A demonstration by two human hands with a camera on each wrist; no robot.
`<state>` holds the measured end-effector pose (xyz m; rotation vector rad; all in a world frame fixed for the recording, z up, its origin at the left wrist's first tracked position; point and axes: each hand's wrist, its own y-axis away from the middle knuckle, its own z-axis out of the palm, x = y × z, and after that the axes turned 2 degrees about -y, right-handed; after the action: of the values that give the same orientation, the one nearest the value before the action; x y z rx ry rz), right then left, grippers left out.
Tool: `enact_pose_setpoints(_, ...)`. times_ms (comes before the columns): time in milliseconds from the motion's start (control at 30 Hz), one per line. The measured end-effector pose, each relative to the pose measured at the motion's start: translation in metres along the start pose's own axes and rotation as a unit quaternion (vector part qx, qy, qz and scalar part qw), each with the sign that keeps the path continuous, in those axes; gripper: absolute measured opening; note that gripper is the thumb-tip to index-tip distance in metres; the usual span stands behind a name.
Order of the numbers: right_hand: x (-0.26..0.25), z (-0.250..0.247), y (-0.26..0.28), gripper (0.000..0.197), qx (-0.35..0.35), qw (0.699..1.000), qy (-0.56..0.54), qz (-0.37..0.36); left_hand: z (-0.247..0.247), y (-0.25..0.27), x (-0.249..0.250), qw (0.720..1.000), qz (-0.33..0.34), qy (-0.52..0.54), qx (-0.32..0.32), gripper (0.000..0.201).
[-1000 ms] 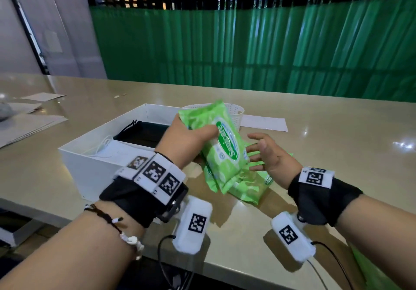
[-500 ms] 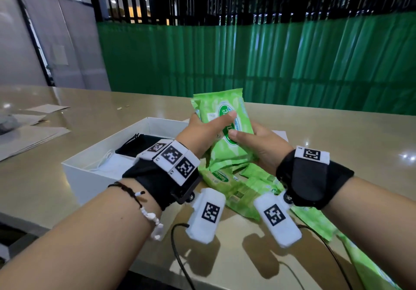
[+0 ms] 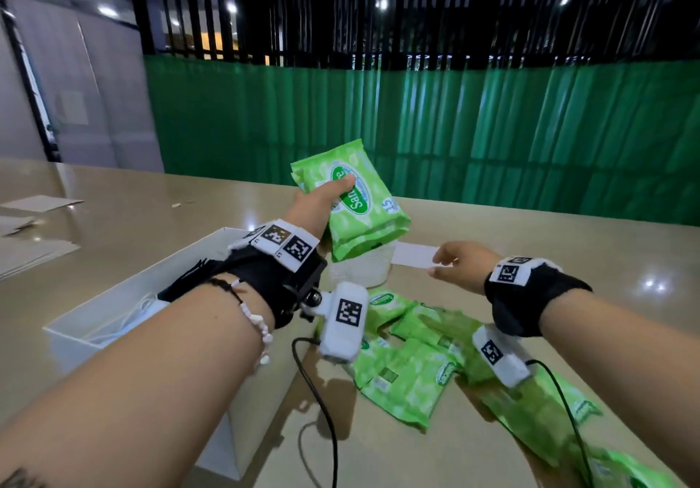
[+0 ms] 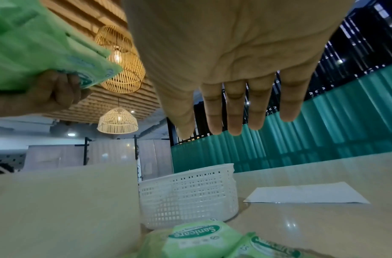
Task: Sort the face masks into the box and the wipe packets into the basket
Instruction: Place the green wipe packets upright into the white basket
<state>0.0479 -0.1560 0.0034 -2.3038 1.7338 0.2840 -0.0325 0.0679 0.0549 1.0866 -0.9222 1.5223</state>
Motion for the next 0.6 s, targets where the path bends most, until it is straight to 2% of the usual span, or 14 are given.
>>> enact_pose_setpoints(67, -0.004, 0.001, -0.011, 0.046, -0.01, 0.999, 0.051, -0.01, -0.002, -0.007, -0.001, 0.999, -0.001, 0.031, 0.008, 0.079)
enact_pose_setpoints(133, -0.011, 0.004, -0.024, 0.054, -0.018, 0.997, 0.067, -0.029, -0.005, -0.009, -0.005, 0.998, 0.003, 0.058, 0.014, 0.057)
enact_pose_setpoints(233, -0.029, 0.013, -0.043, 0.065, -0.031, 0.993, 0.093, -0.068, -0.015, -0.02, -0.02, 0.996, -0.007, 0.084, 0.005, 0.034)
enact_pose_setpoints(367, -0.054, 0.029, -0.069, 0.07, -0.062, 0.984, 0.139, -0.09, -0.024, -0.028, -0.028, 0.994, -0.009, 0.107, -0.008, 0.036)
enact_pose_setpoints(467, -0.073, 0.037, -0.081, 0.072, -0.126, 0.975, 0.167, -0.078, -0.026, -0.032, -0.029, 0.993, -0.005, 0.119, -0.016, 0.034)
enact_pose_setpoints(600, -0.074, 0.055, -0.098, 0.075, -0.122, 0.968, 0.215, -0.049, -0.027, -0.035, -0.032, 0.99, -0.001, 0.135, -0.031, 0.028)
